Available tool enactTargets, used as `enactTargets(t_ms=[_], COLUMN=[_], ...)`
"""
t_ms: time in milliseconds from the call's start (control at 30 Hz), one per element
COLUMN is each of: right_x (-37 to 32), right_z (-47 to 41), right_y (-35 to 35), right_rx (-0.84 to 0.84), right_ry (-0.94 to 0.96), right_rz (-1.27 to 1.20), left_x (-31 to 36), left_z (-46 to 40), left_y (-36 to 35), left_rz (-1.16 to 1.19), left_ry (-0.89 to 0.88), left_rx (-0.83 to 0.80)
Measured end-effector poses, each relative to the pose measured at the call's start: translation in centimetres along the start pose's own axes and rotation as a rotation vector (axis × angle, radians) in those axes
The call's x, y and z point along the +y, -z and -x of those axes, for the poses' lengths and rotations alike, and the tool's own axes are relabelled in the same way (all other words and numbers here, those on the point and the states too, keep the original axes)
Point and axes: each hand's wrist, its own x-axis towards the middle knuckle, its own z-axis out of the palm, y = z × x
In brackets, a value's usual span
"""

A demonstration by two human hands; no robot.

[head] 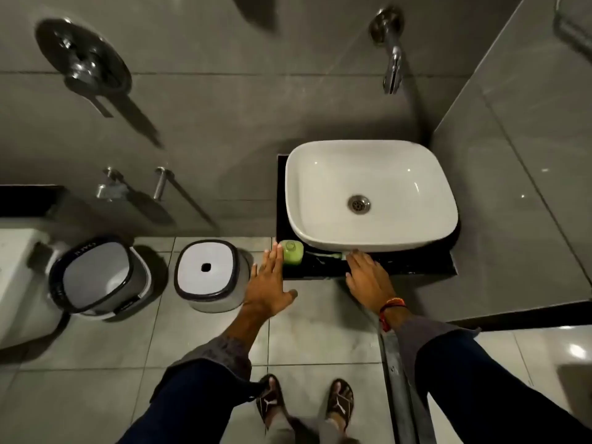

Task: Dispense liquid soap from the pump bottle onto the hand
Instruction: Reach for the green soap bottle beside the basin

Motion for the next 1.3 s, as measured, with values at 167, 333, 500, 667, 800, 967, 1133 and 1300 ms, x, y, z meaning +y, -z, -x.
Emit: enactTargets(t_ms=[167, 333, 500, 667, 800, 967, 1133, 1300], right_x=[-0.4, -1.2, -1.5, -0.6, 0.1, 0.3, -0.3, -2.8], right_z=[-1.4, -1.9, -2.1, -2.1, -2.3, -0.9, -0.5, -1.2], right_y=[-1.8, -3.1, -3.7, -4.3, -4.9, -4.4, -2.1, 4.0], right_rx=[-0.039, 0.001, 0.061, 0.067, 0.137, 0.271, 0.448, 0.525], right_ry=[-0.038, -0.124, -0.181, -0.16, -0.124, -0.045, -0.006, 0.091], right_rz=[0.028, -0.002, 0.0, -0.077, -0.213, -0.509, -0.771, -0.815], left_x=[0.2, 0.2, 0.2, 0.1, 0.0, 0.0, -0.2, -0.3], left_z=[-0.5, -0.6, -0.5, -0.7, -0.7, -0.9, -1.2, -0.4], left_y=[-0.8, -1.8, -2.3, -2.5, -2.5, -2.2, -2.5, -1.1], left_rz=[0.008, 0.03, 0.055, 0.067, 0.058, 0.038, -0.008, -0.019], left_ry=[-0.005, -0.001, -0.006, -0.013, -0.022, -0.026, -0.043, -0.043], left_rx=[0.052, 0.103, 0.117, 0.124, 0.128, 0.127, 0.114, 0.115])
